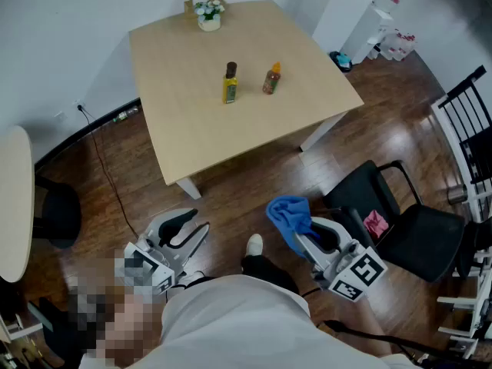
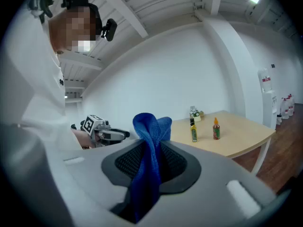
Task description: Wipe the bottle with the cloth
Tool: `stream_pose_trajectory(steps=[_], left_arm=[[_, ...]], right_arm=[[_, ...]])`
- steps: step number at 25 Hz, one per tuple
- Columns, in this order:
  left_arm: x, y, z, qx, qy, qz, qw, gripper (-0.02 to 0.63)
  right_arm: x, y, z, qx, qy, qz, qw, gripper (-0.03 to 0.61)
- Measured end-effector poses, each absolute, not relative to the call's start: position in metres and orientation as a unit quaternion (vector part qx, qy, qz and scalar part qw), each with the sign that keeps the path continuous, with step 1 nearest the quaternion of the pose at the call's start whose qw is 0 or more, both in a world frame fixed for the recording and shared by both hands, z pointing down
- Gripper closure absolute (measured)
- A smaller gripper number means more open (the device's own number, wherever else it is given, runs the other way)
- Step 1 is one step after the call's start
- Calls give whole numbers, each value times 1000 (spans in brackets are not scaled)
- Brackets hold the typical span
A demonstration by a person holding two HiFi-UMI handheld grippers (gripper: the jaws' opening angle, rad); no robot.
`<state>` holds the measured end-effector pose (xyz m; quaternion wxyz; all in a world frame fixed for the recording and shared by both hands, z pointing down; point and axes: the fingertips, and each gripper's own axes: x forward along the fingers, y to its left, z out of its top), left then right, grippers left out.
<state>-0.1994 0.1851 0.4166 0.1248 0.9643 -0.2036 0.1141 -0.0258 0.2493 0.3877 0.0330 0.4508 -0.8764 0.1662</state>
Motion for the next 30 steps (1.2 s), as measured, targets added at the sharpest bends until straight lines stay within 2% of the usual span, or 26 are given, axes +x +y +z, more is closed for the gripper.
stream_pose_trajectory(steps=[6, 9, 24, 30], left_arm=[[-124, 124, 397, 957, -245, 105, 113, 466], [-108, 88, 392, 952, -269, 104, 106, 466], [-76, -133, 433, 943, -294, 126, 92, 424], [-48, -205, 479, 927, -322, 154, 118, 400]], right_arm=[[65, 203, 376, 431, -888, 152, 49, 482], [92, 178, 384, 432, -886, 161, 44, 482], [101, 18, 376, 458, -874, 154, 48, 482], [107, -25, 383, 440, -881, 168, 54, 482]])
